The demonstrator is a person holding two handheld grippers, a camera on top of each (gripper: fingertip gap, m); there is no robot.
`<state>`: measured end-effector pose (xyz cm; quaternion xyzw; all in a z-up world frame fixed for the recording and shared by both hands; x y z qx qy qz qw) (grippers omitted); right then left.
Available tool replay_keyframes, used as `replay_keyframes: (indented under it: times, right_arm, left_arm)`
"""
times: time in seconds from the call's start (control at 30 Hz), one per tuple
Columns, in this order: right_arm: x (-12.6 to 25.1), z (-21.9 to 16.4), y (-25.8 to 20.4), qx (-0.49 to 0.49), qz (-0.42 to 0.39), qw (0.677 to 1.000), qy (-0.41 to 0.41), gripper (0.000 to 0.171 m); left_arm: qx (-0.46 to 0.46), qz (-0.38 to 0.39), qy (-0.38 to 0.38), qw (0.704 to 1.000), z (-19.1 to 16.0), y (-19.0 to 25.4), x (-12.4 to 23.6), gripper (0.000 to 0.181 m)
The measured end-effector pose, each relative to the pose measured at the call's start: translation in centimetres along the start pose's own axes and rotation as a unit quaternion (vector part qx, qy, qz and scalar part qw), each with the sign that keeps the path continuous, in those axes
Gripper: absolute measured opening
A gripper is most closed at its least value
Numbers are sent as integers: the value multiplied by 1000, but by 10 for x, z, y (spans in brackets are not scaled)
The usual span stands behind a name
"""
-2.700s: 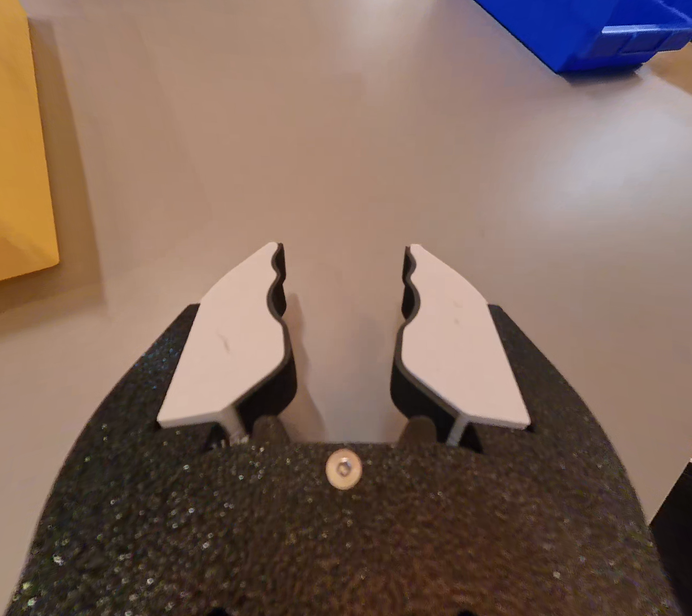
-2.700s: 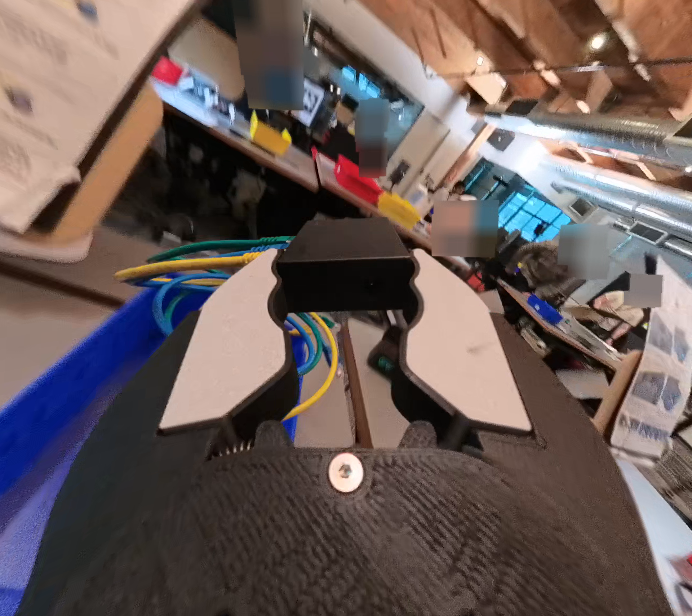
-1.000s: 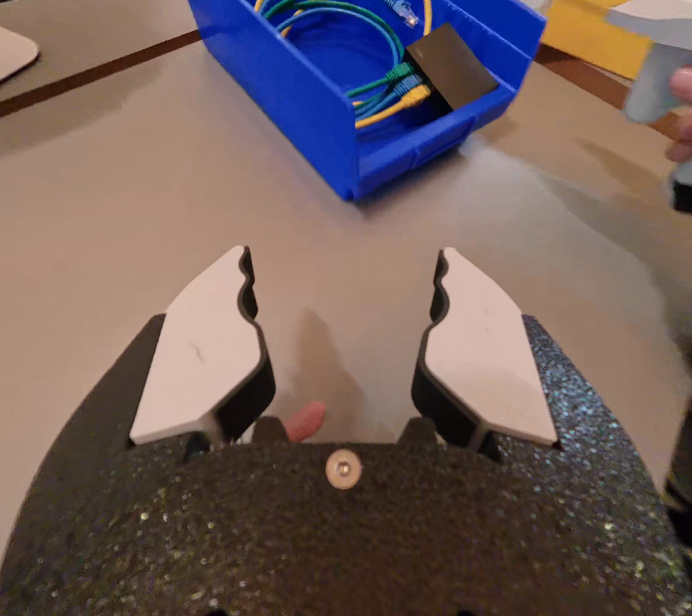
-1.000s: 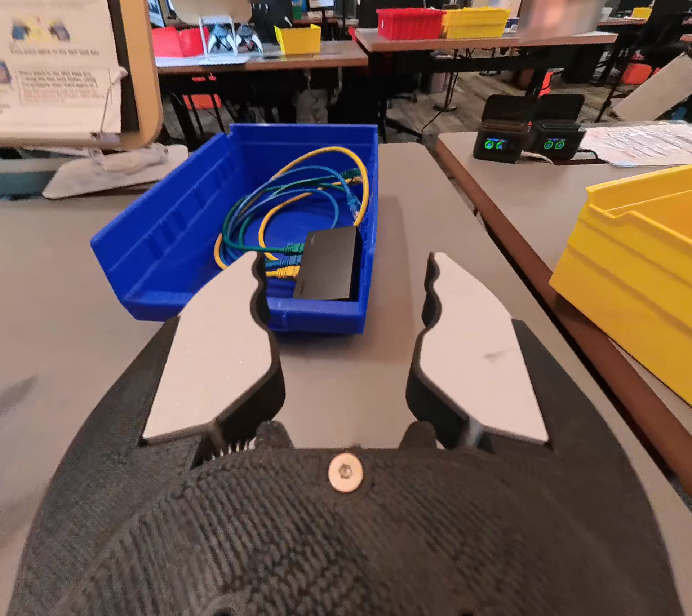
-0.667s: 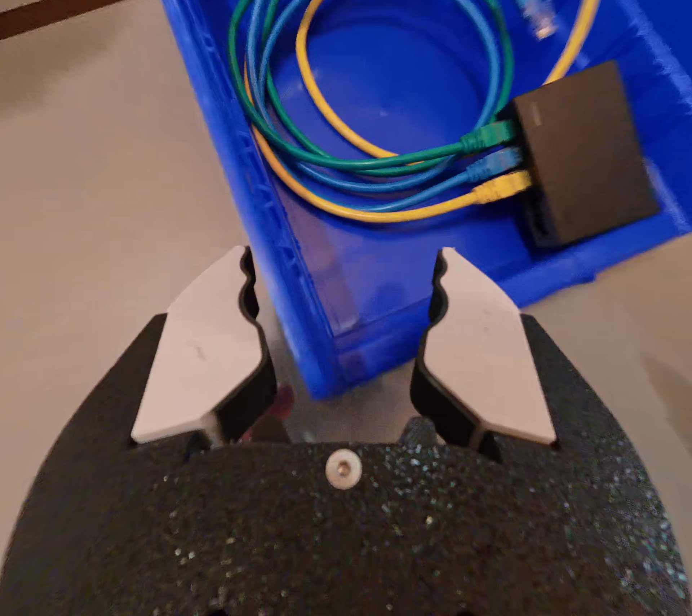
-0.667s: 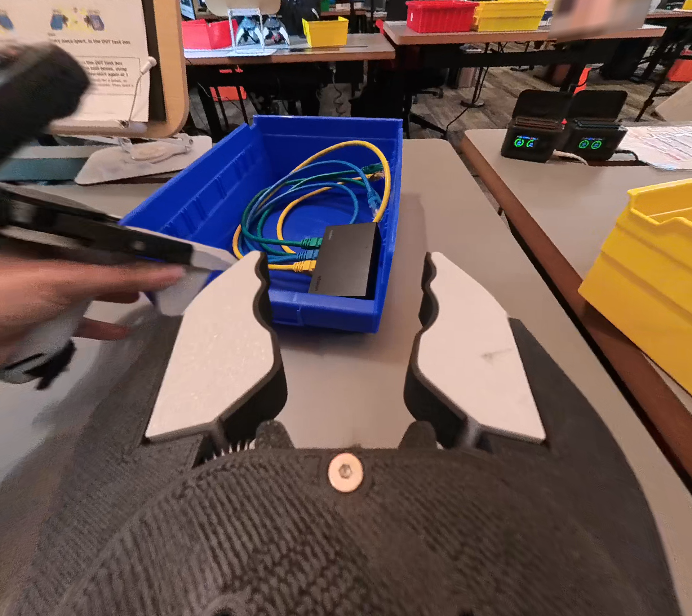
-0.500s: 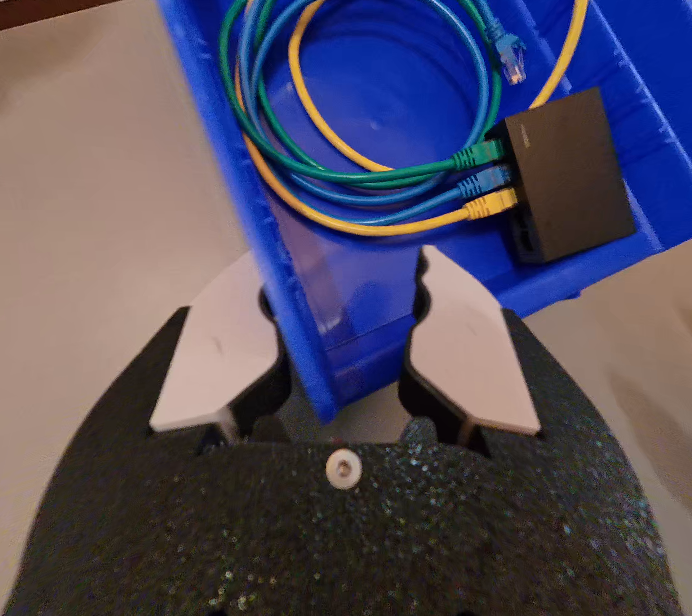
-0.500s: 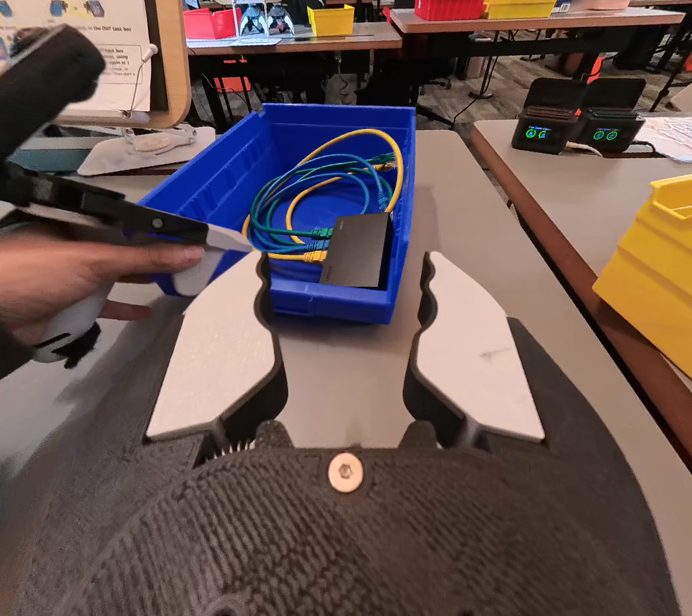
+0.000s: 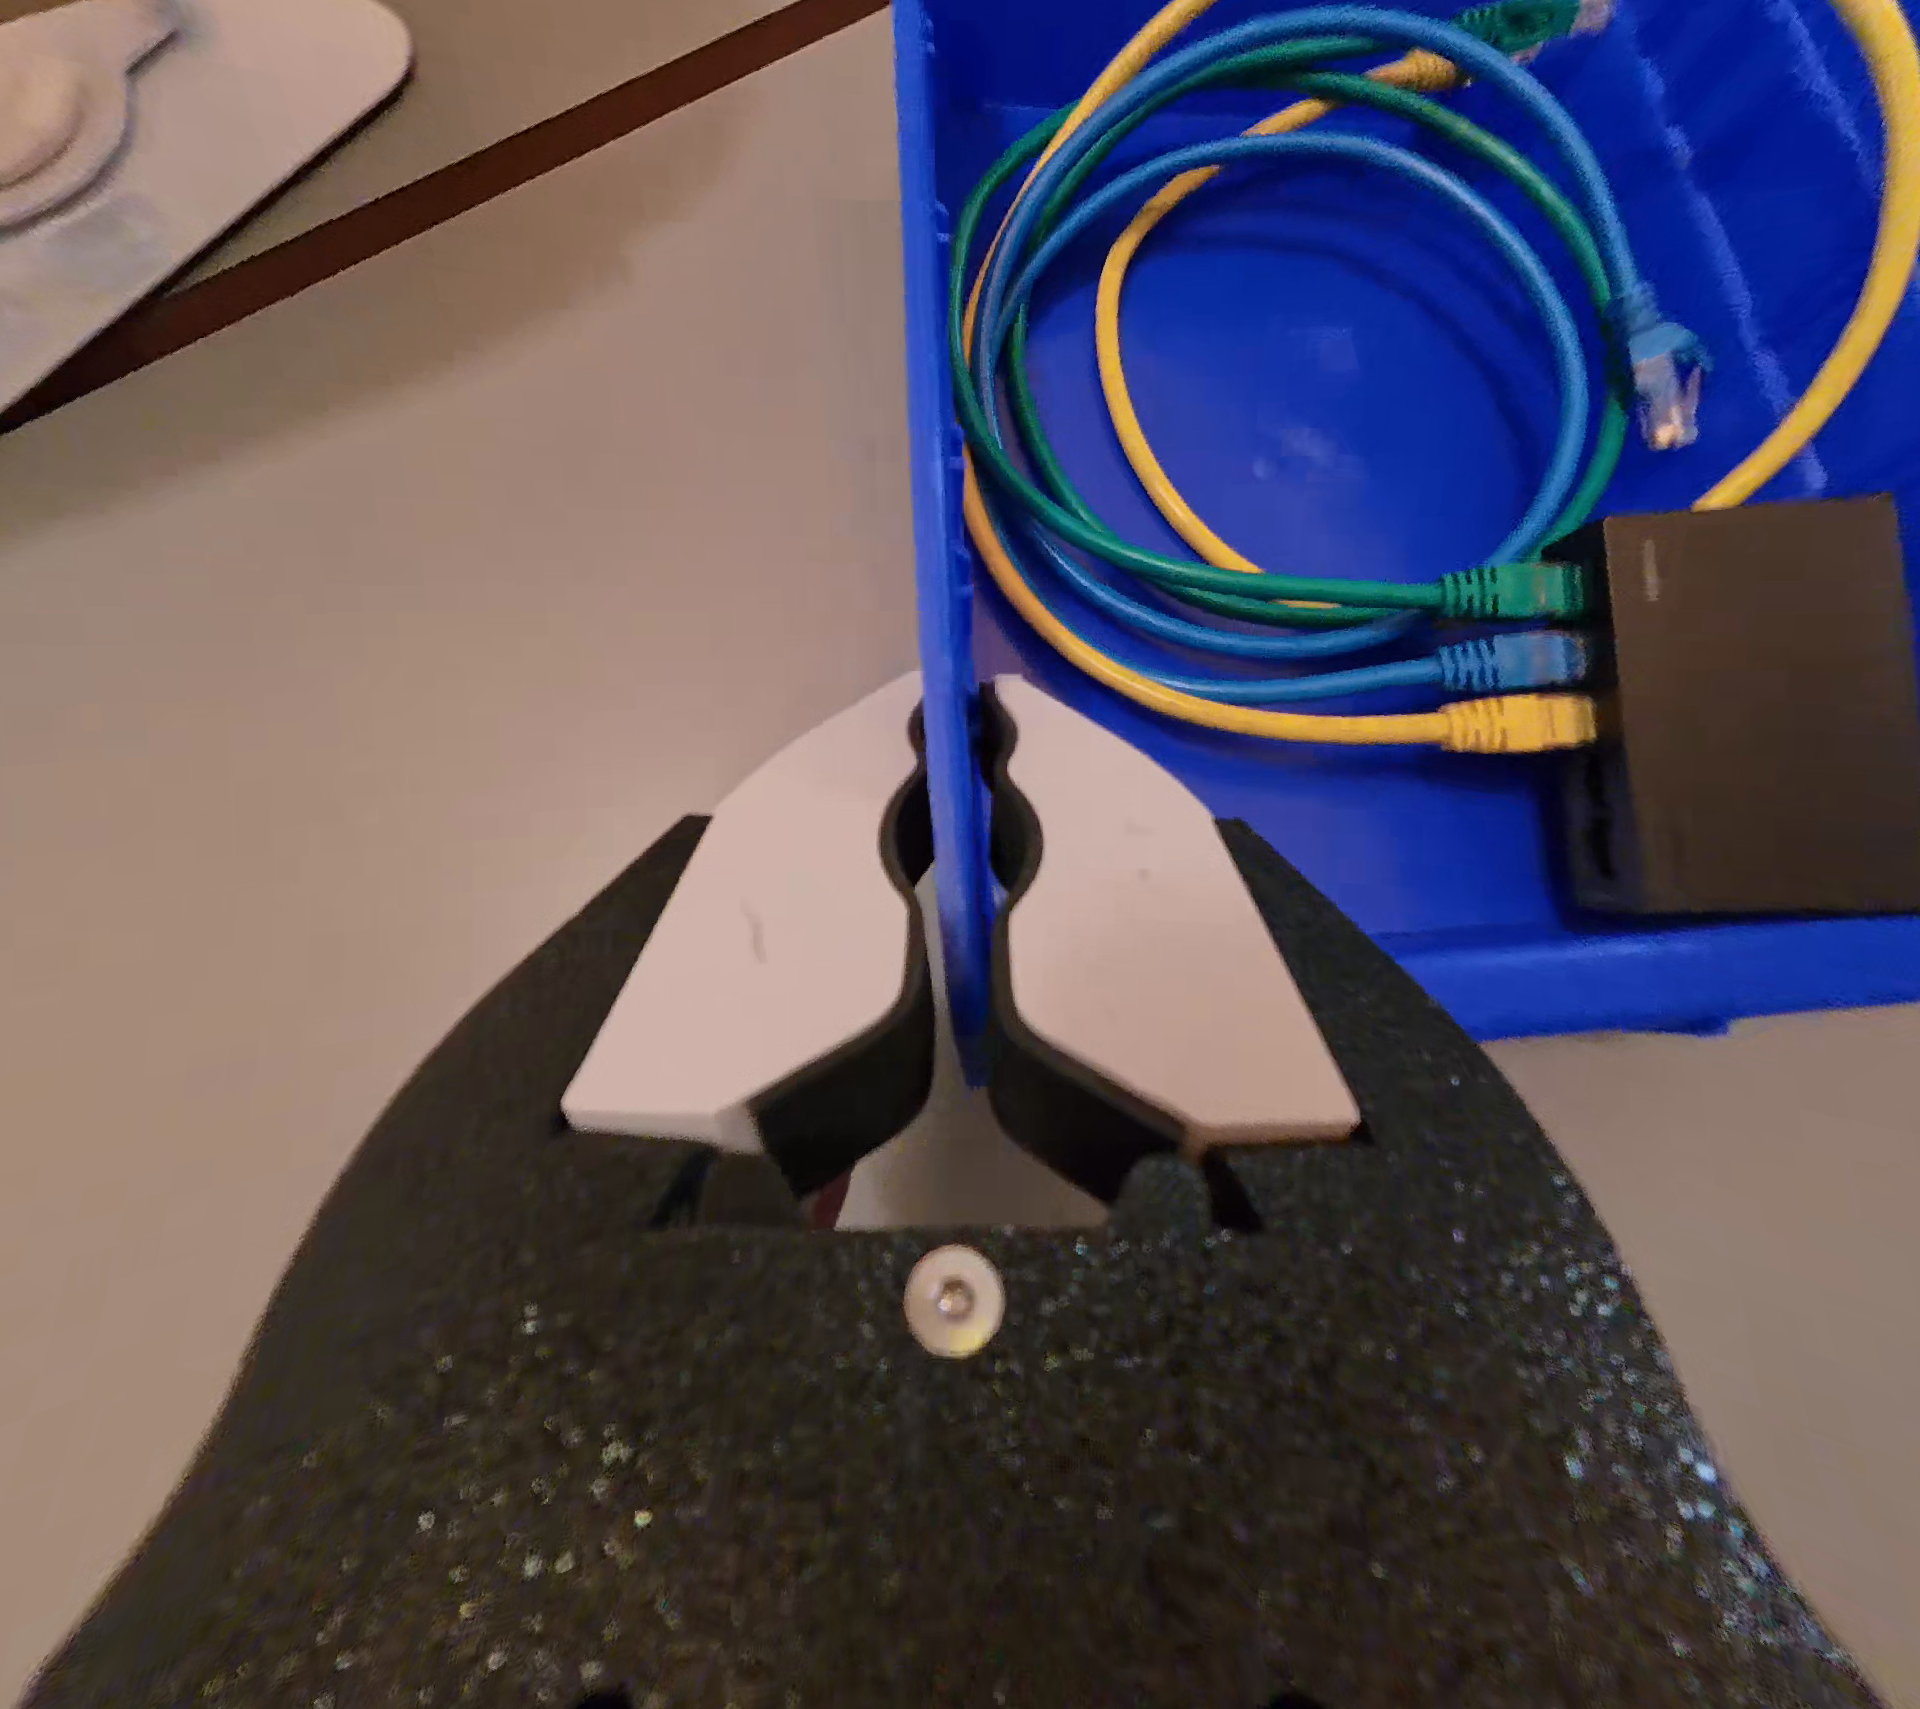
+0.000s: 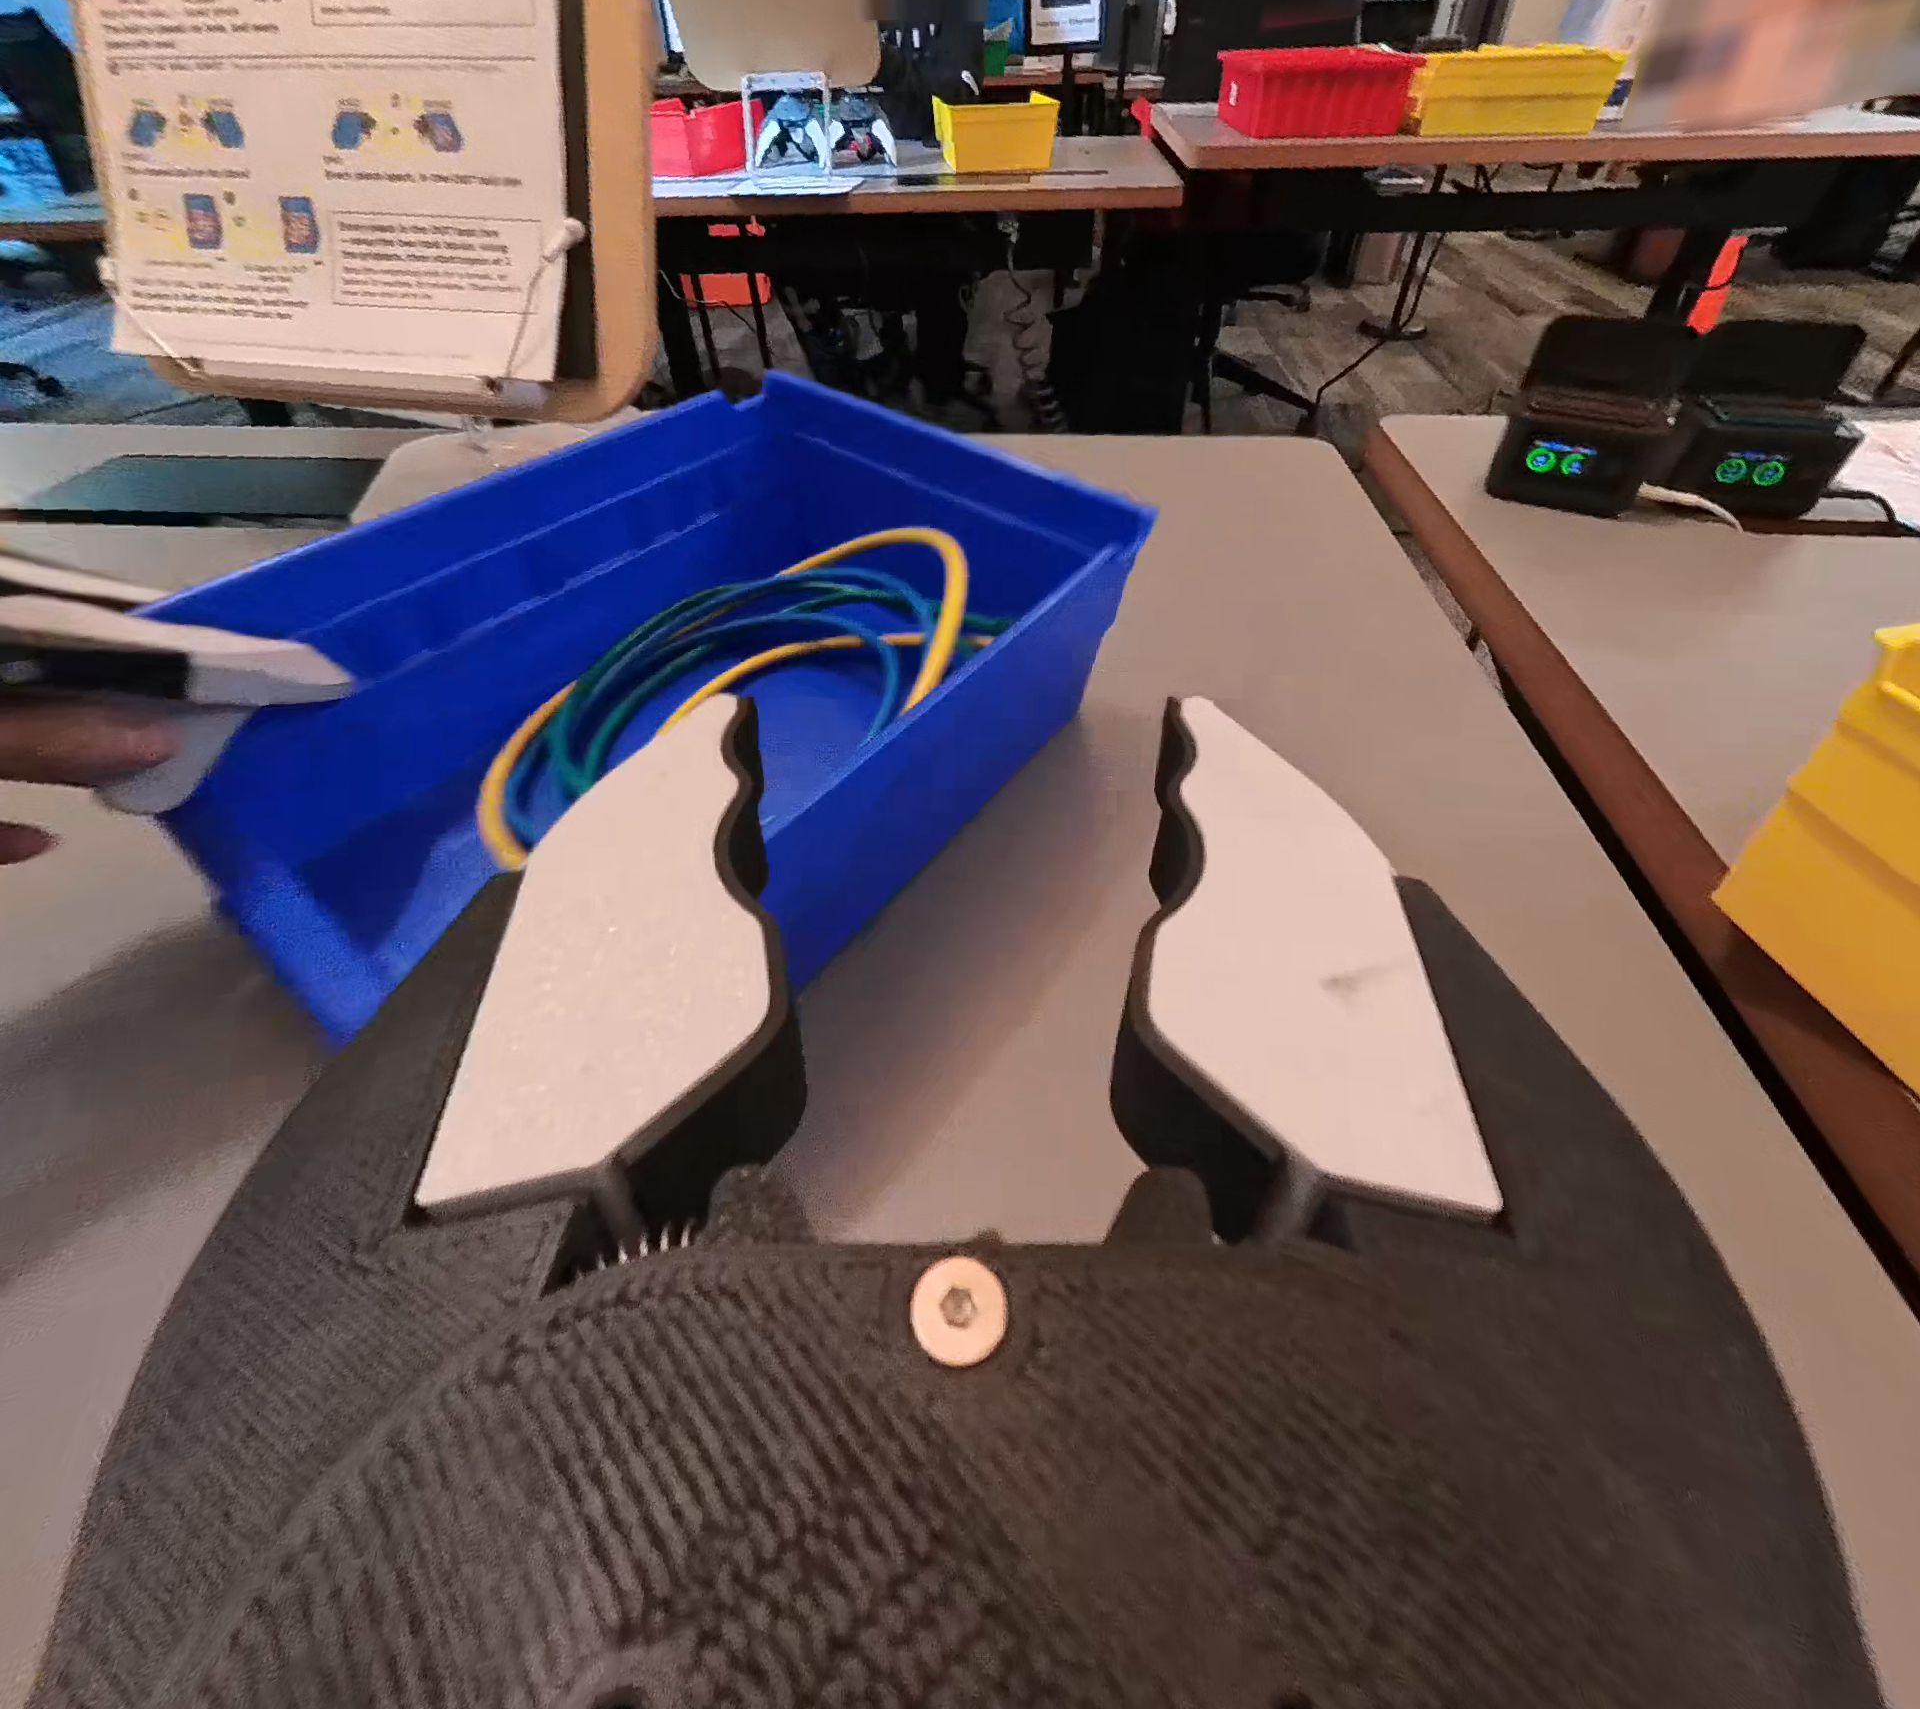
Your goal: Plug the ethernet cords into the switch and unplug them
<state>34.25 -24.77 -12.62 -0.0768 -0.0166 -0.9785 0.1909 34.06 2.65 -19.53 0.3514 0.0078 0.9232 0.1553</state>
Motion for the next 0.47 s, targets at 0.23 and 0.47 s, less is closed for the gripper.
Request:
replay_keyframes:
  times: [0.23, 0.47]
  right_arm:
    - [12, 28, -52, 11, 73, 997, 38, 72]
    - [14, 23, -202, 46, 235, 971, 15, 76]
  left_arm:
    - [34, -42, 38, 998, -104, -58, 161, 6]
    - [122, 24, 70, 990, -244, -95, 328, 6]
Point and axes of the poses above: each gripper's, where its closed fingertips meet, x back along the fingers, z out of its top, y = z × x across the jaws, the point moved 4 cm from there along x, back along the fingers, and after that the axes turned 9 degrees about -z, right-handed, at the moved point
